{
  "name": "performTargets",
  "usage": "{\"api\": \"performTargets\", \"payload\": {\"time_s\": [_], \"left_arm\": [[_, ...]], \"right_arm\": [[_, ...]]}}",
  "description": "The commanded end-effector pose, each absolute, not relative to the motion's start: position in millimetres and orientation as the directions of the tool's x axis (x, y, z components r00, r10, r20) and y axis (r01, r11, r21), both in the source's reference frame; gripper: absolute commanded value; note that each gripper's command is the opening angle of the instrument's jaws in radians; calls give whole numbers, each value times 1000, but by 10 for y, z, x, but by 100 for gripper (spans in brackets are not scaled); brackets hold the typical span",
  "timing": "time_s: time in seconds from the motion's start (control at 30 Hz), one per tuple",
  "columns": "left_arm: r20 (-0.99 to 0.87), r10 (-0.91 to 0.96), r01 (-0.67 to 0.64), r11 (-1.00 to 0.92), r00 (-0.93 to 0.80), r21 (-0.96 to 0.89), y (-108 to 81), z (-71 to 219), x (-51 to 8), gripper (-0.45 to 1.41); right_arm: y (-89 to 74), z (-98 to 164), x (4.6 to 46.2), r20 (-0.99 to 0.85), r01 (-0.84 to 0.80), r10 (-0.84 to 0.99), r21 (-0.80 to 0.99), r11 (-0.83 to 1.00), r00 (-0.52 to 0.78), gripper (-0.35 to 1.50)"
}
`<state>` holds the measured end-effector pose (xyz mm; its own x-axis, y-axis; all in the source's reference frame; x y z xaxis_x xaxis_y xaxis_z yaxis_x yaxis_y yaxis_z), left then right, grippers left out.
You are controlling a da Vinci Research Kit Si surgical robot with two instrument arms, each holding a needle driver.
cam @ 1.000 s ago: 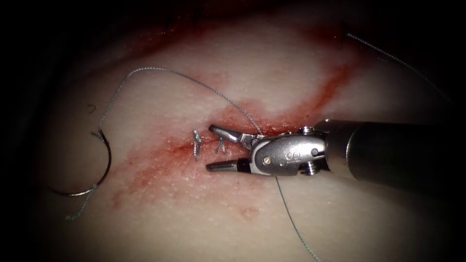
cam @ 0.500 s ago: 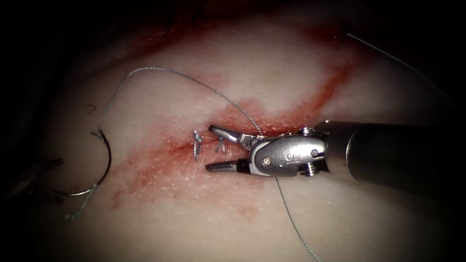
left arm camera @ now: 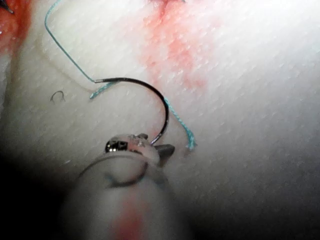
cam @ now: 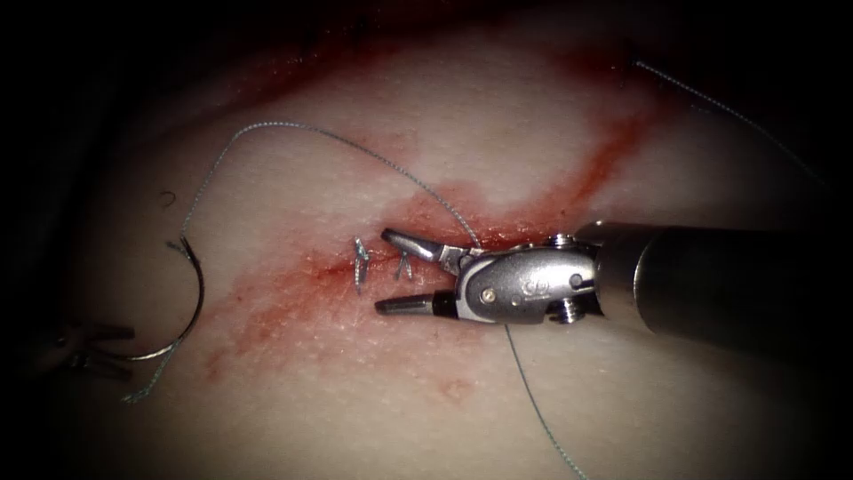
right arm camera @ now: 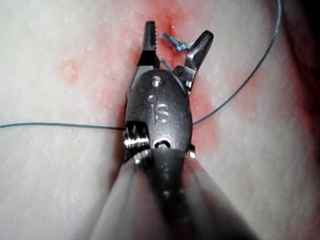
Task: Wound Closure
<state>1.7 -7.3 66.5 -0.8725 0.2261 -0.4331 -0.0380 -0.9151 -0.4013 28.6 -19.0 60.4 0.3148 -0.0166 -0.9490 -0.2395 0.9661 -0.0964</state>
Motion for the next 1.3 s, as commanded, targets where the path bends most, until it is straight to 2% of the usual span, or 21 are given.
{"api": "performTargets", "payload": {"time_s": [0.03,0.07,0.1,0.3,0.43,0.63,0.8,1.13,1.3], "left_arm": [[-433,226,-39,-915,-872,-400,-77,673,12,-16],[-436,221,-33,-917,-873,-398,-77,673,12,-41],[-434,227,-36,-914,-872,-404,-76,672,12,-45],[-426,265,-111,-929,-865,-352,-57,658,5,-45],[-450,301,-169,-936,-841,-310,-35,643,-10,-45],[-488,270,-167,-955,-830,-244,-12,627,-44,-45],[-527,275,-157,-953,-804,-259,-5,623,-89,-45],[-564,328,-188,-938,-758,-291,2,641,-155,-45],[-561,331,-199,-938,-759,-284,1,646,-164,-45]], "right_arm": [[-192,610,294,-950,-239,-17,-96,966,313,143],[-192,610,294,-950,-239,-17,-96,966,313,143],[-192,610,294,-950,-239,-17,-96,966,313,143],[-183,604,283,-953,-254,79,3,967,291,114],[-169,593,269,-946,-281,168,87,956,276,114],[-146,572,244,-932,-328,244,150,933,268,114],[-134,554,229,-907,-364,367,277,889,206,113],[-138,531,241,-848,-397,516,436,808,119,99],[-138,530,248,-833,-423,542,455,784,110,96]]}}
